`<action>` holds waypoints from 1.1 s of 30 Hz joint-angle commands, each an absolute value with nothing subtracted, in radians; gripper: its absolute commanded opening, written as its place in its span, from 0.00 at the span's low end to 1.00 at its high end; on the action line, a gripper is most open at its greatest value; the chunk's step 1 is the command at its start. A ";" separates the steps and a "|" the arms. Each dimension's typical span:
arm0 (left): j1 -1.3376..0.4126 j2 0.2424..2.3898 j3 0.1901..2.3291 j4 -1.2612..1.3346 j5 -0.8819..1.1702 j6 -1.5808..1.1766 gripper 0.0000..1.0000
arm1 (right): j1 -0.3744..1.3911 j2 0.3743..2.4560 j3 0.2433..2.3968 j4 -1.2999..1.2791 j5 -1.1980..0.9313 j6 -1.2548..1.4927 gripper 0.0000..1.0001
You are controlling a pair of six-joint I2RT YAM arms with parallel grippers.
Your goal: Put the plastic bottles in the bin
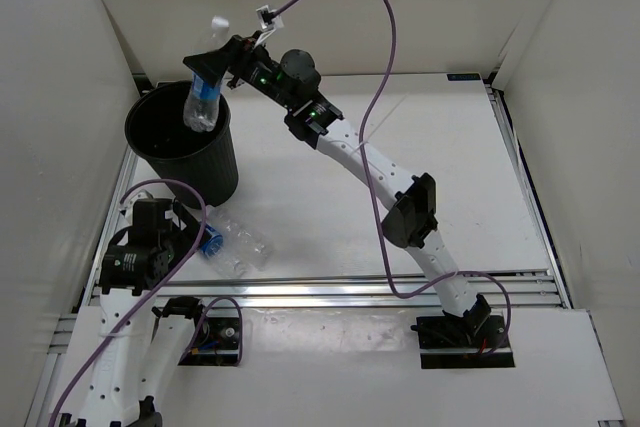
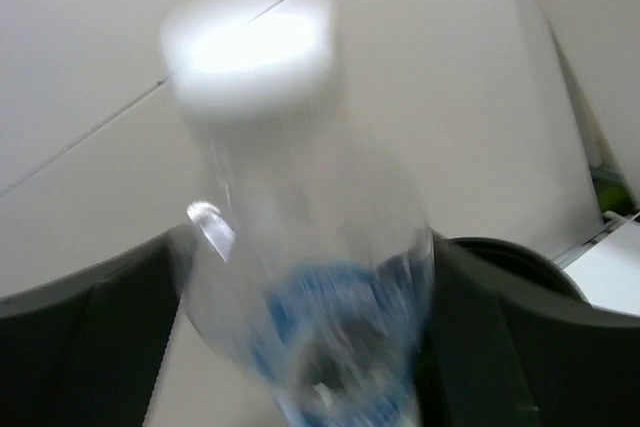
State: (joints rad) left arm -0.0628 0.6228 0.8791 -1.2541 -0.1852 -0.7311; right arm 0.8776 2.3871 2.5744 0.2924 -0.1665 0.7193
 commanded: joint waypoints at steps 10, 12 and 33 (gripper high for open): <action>-0.067 0.517 0.857 -1.224 -0.207 -0.817 1.00 | 0.813 1.840 2.418 0.413 -0.083 0.581 1.00; -0.067 0.494 0.847 -1.213 -0.216 -0.844 1.00 | 0.804 1.827 2.510 0.394 -0.045 0.581 1.00; -0.067 0.429 0.508 -0.888 -0.156 -1.227 1.00 | 0.433 1.344 1.686 -0.768 -0.396 1.056 0.99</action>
